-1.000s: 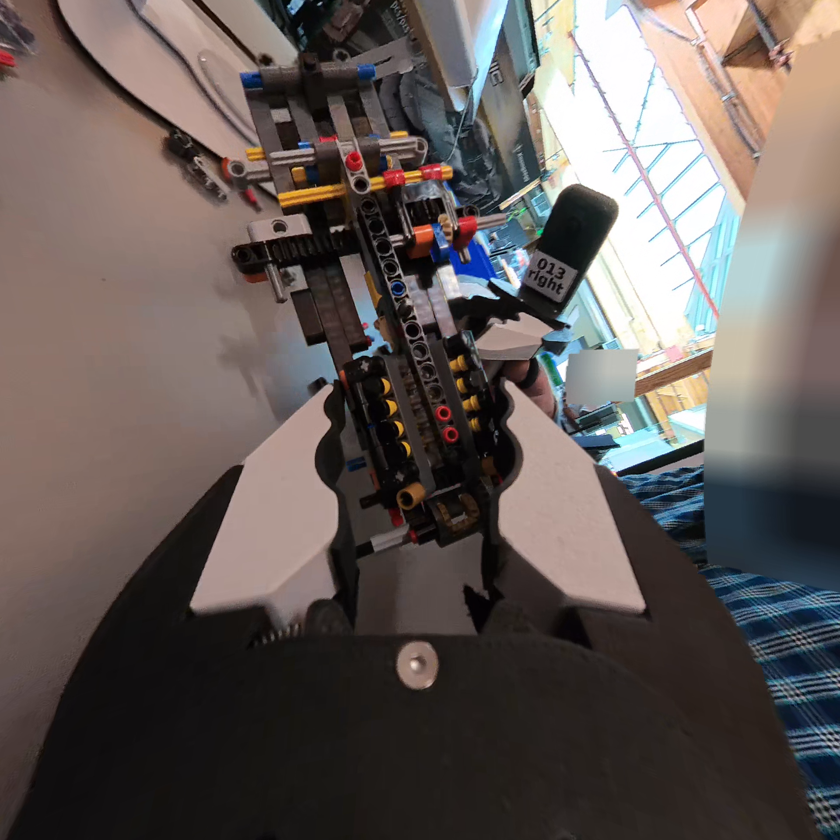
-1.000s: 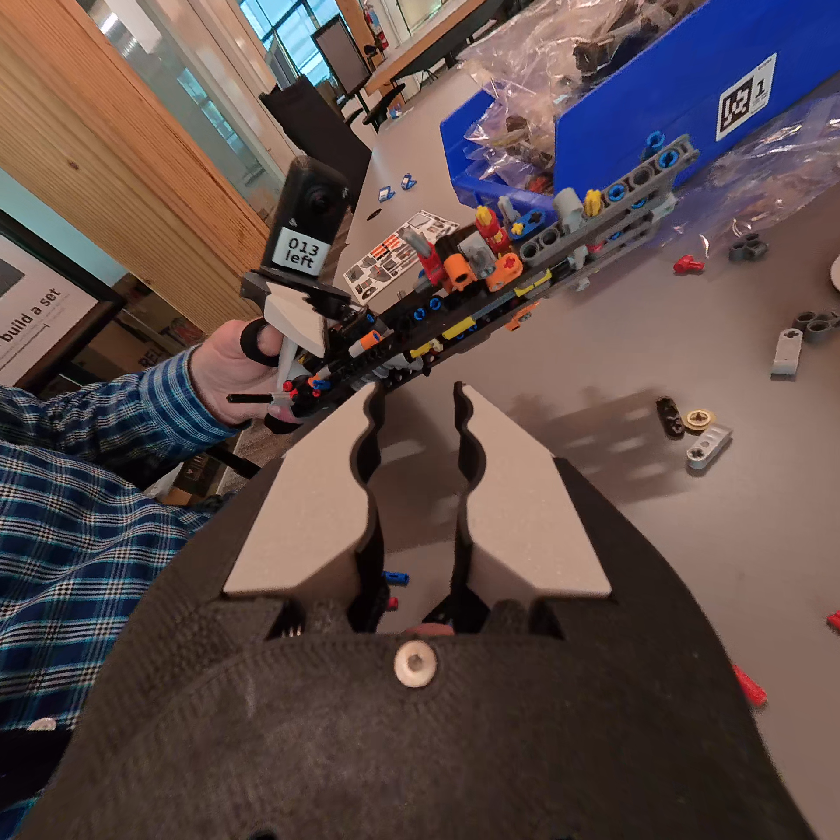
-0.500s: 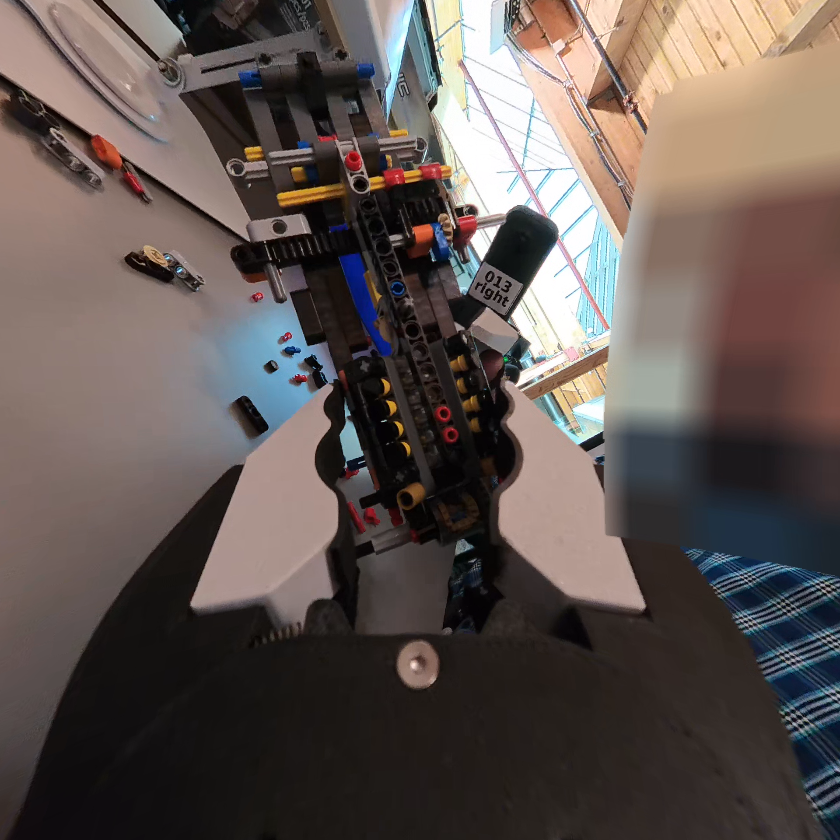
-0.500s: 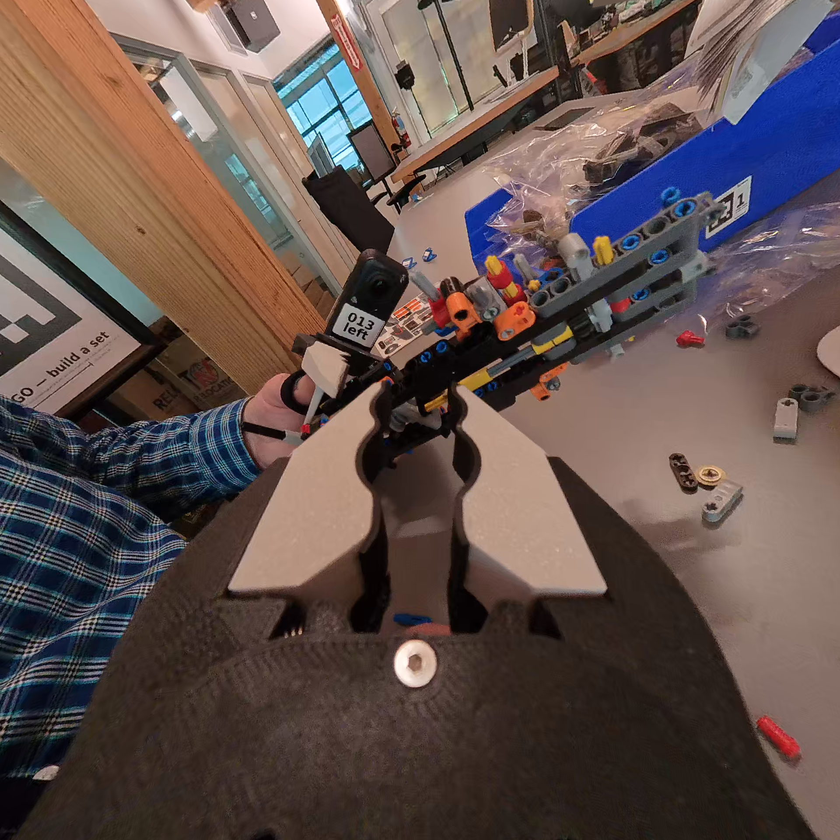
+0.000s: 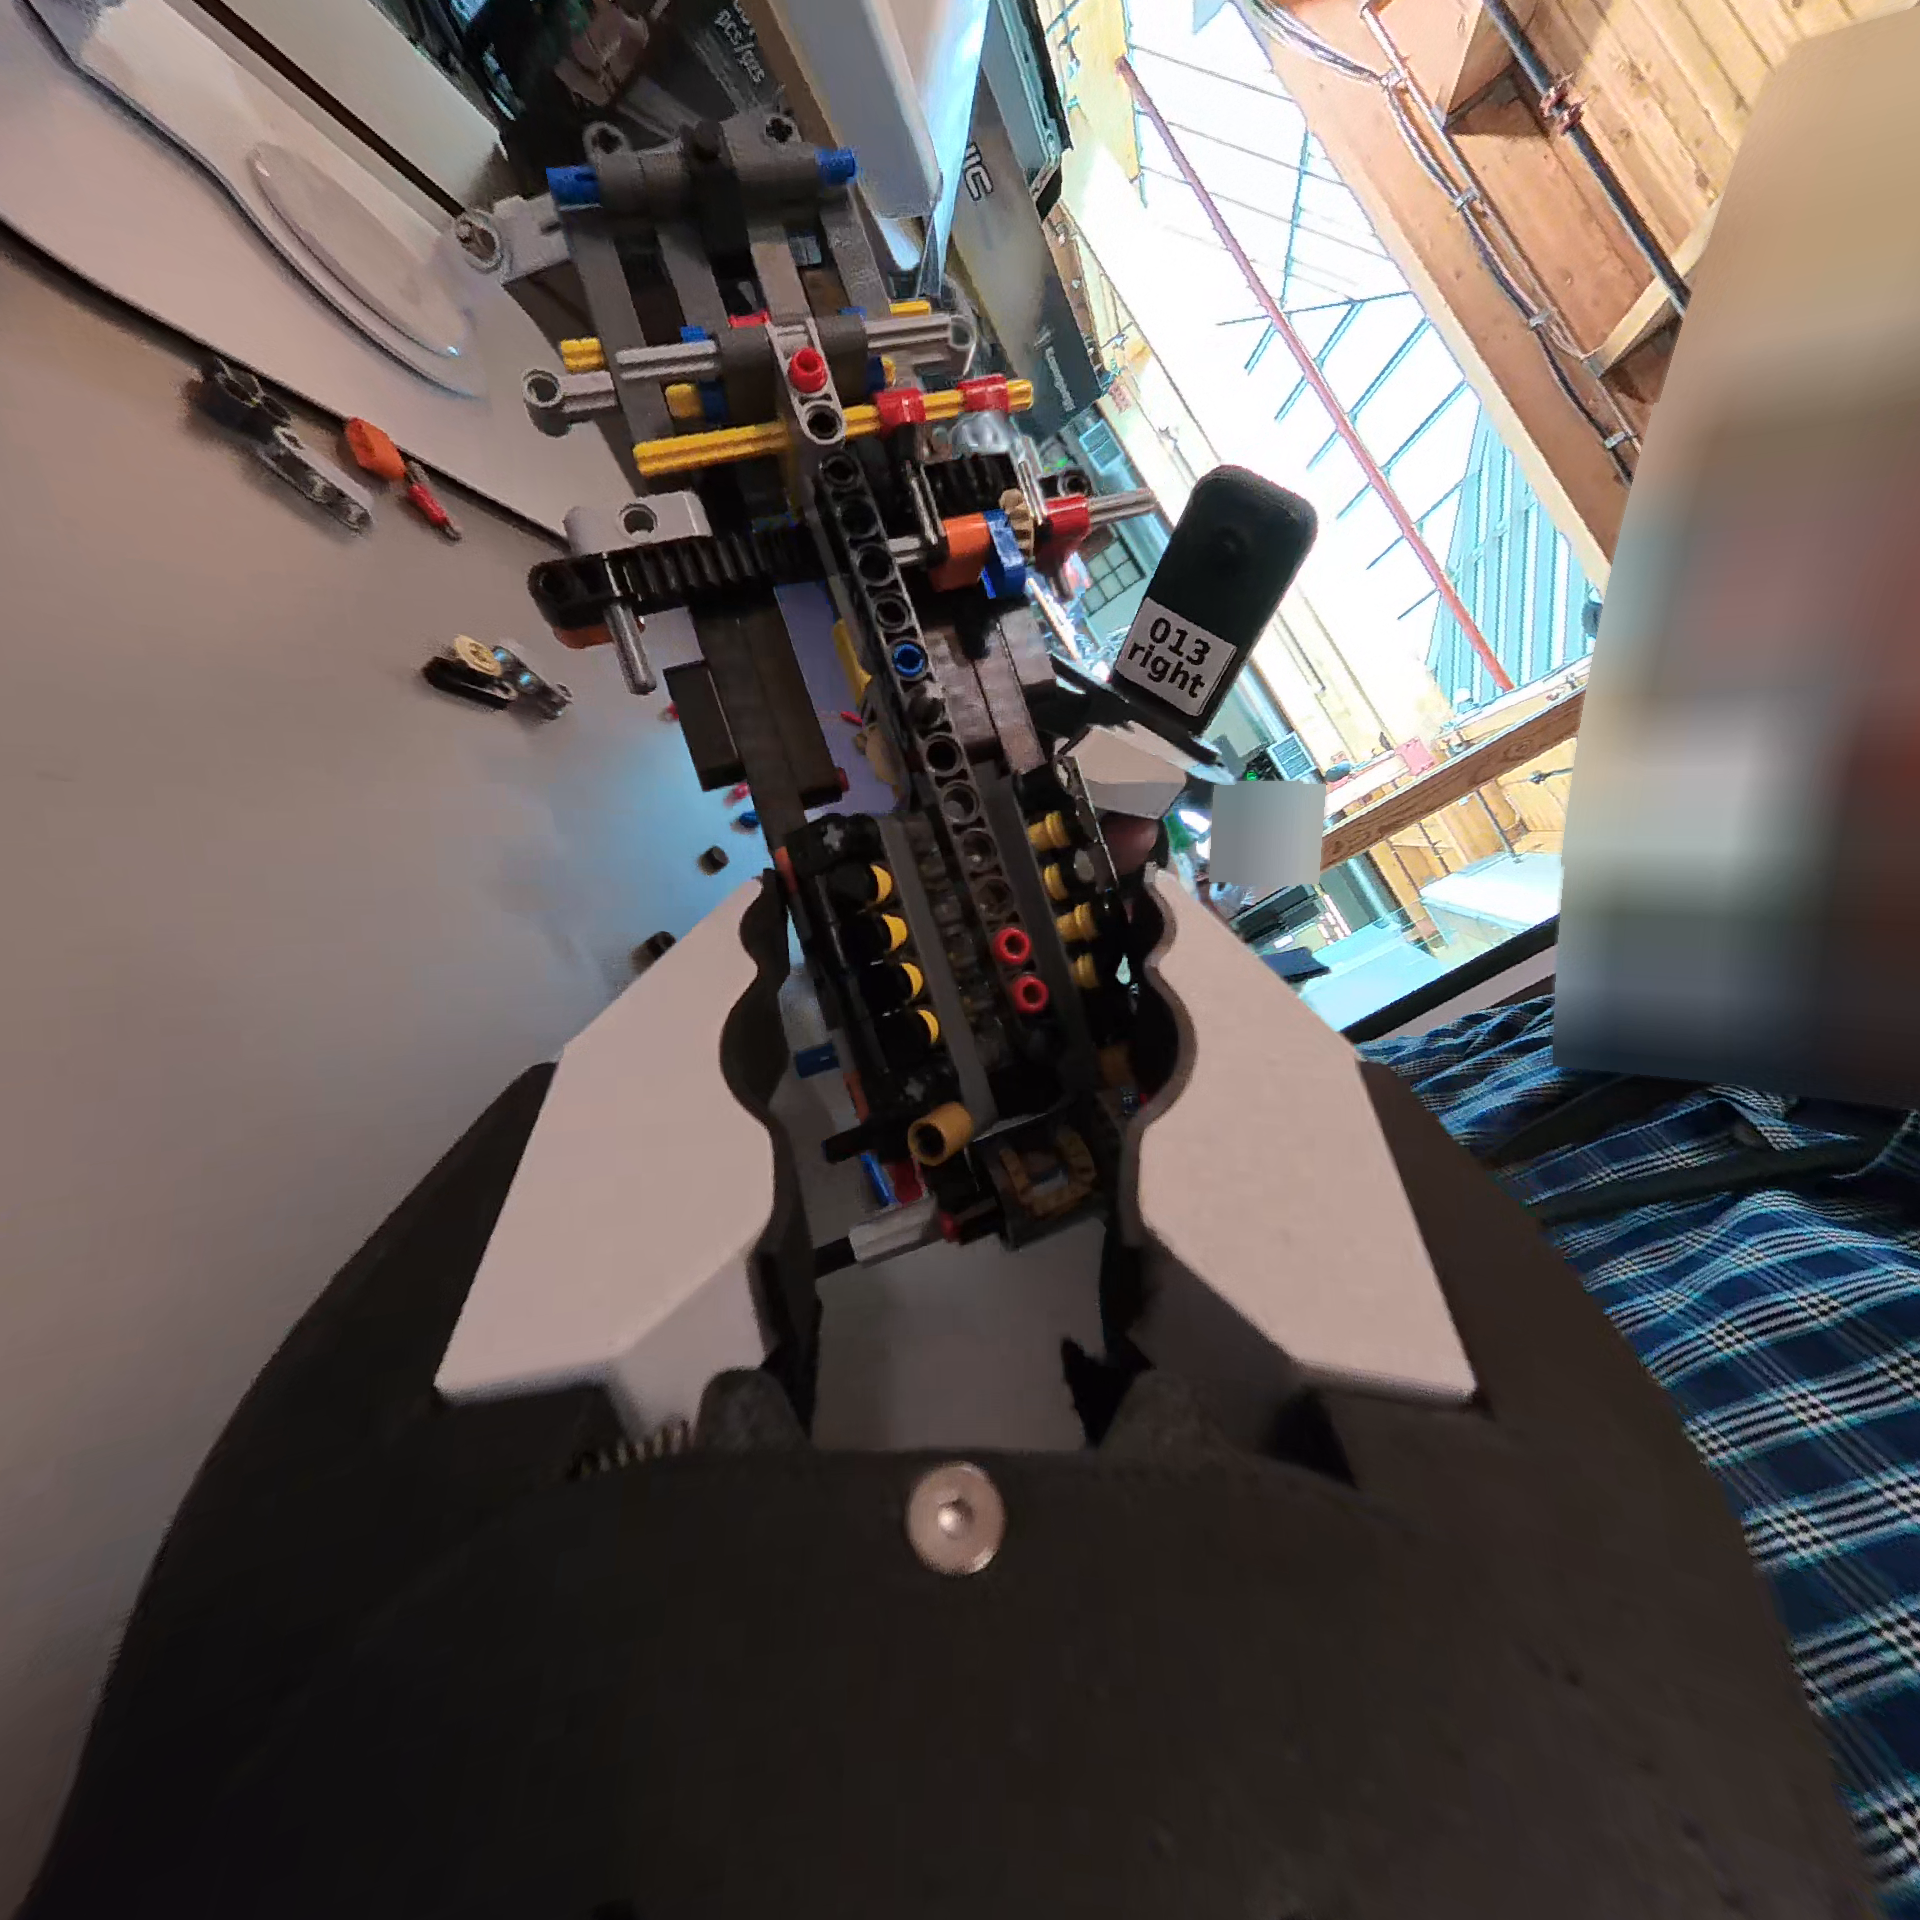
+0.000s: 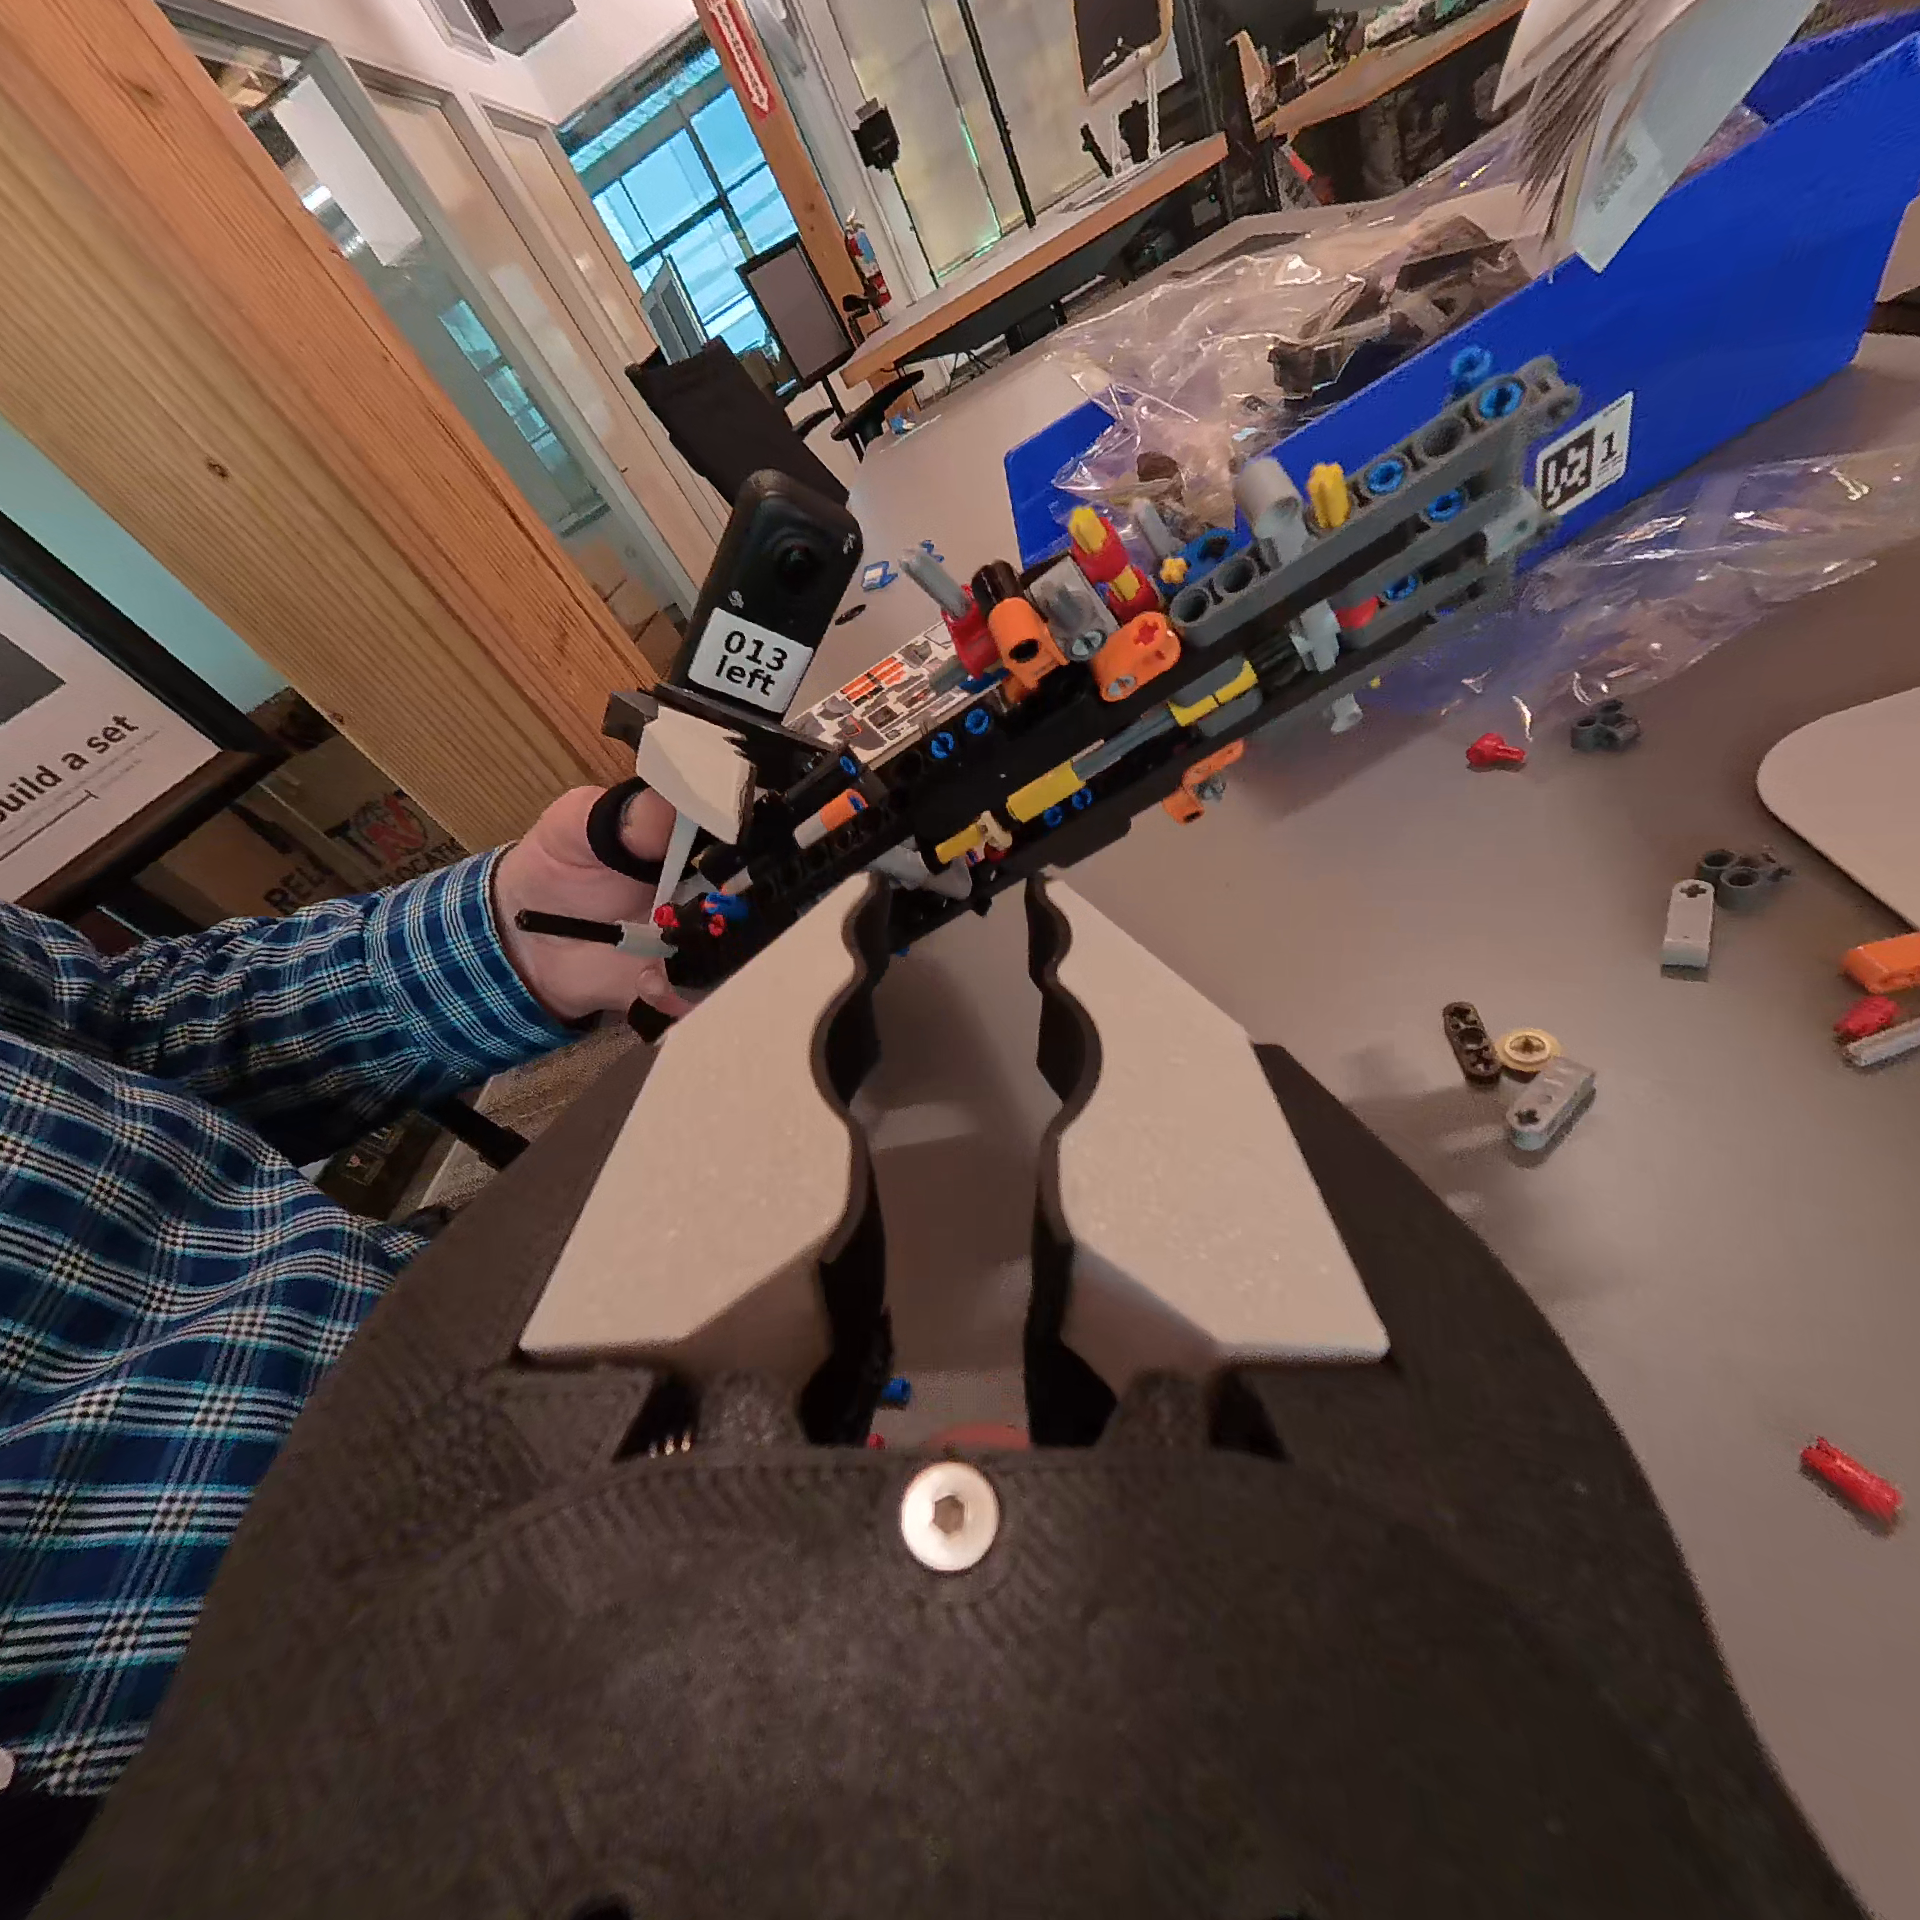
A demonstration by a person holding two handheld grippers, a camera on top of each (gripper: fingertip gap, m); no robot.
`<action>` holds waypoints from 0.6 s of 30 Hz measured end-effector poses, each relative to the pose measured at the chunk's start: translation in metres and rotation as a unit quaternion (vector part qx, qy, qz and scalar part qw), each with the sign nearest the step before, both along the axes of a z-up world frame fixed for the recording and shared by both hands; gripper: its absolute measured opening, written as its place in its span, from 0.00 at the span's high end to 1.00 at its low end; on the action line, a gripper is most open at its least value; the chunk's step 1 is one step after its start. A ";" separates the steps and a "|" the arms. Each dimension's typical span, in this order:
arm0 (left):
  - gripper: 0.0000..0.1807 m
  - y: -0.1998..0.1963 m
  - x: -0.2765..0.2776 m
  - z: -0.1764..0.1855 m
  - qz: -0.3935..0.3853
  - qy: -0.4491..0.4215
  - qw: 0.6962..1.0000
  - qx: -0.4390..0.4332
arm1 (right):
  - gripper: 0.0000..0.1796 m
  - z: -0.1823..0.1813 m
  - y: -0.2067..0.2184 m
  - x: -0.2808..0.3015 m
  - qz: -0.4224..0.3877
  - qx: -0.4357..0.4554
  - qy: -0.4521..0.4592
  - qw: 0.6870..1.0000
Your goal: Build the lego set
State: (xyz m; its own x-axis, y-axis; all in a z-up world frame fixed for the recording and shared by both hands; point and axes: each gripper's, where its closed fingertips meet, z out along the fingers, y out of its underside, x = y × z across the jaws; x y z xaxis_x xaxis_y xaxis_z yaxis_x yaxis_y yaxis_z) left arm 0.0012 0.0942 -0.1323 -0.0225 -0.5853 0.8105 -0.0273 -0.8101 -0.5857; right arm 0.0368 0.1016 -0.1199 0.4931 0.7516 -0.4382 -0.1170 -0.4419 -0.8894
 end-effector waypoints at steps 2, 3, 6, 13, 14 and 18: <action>0.65 0.004 -0.004 -0.001 0.004 0.005 1.000 0.008 | 0.87 -0.003 0.001 0.000 0.001 -0.003 0.002 1.000; 0.65 0.006 -0.005 -0.001 0.007 0.008 1.000 0.013 | 0.87 -0.004 0.001 0.000 0.000 -0.003 0.000 1.000; 0.65 0.012 -0.009 -0.003 0.010 0.019 0.999 0.025 | 0.87 -0.007 0.002 0.001 -0.001 0.000 -0.005 1.000; 0.65 0.021 -0.012 -0.002 0.008 0.008 0.999 0.032 | 0.87 -0.014 0.006 0.005 -0.009 0.001 -0.016 1.000; 0.65 0.021 -0.012 -0.002 0.006 0.007 0.999 0.033 | 0.87 -0.014 0.007 0.006 -0.010 0.002 -0.018 1.000; 0.65 0.025 -0.009 -0.002 0.000 0.001 0.999 0.036 | 0.86 -0.017 0.009 0.008 -0.016 0.006 -0.023 1.000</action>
State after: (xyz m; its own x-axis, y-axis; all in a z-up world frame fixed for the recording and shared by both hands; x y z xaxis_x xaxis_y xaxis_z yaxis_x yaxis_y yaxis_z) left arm -0.0077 0.1189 -0.1339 -0.0211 -0.6414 0.7669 -0.0284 -0.7664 -0.6417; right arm 0.0447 0.1104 -0.1371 0.5368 0.7404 -0.4046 -0.0892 -0.4270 -0.8998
